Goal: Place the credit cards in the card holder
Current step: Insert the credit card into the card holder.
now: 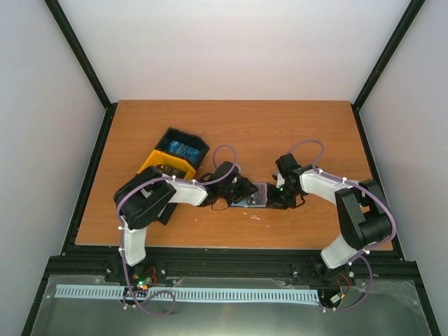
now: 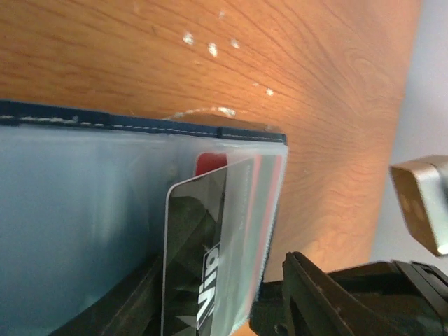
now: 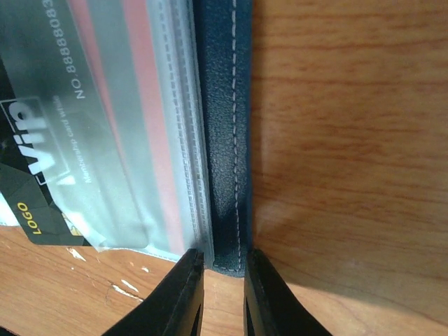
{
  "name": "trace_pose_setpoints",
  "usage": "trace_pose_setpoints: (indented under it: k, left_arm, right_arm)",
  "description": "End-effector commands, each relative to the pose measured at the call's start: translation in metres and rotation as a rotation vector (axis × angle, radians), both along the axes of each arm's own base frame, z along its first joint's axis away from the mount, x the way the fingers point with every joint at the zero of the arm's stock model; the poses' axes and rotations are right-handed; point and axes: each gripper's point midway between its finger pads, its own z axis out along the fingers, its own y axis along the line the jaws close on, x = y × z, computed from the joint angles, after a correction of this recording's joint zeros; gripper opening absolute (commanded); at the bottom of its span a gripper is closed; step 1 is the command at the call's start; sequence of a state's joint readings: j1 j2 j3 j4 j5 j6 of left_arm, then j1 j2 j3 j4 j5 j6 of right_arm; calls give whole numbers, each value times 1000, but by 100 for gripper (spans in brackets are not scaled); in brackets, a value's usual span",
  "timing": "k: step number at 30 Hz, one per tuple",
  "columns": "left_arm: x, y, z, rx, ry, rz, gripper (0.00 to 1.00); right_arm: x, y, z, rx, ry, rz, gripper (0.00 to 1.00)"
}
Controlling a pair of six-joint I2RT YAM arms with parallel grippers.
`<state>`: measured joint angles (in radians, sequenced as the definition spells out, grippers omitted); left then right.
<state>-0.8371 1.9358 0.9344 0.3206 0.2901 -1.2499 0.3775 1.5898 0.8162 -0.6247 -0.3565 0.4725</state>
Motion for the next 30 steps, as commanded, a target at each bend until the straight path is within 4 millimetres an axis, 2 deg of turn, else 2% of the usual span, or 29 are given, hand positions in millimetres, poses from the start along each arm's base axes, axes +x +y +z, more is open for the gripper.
trace_pose_setpoints:
  k: [1,6,11,18,23,26,30]
  left_arm:
    - [-19,24,-38,258,136,10,47]
    - [-21,29,-41,323,168,25,58]
    - [-22,30,-37,384,172,9,63]
    - [-21,34,-33,491,194,-2,74]
    - [-21,40,-31,507,181,5,82]
    - [-19,37,-23,477,150,-4,85]
    - [-19,38,-17,476,143,-9,90]
  right_arm:
    - [-4,-2,-8,-21,13,9,18]
    - [0,-1,-6,-24,-2,16,18]
    - [8,1,1,-22,-32,16,18]
    - [35,6,32,16,-170,-33,19]
    - [43,25,49,127,-216,-2,25]
    - [41,32,44,159,-190,17,27]
    - [39,30,38,151,-181,17,27]
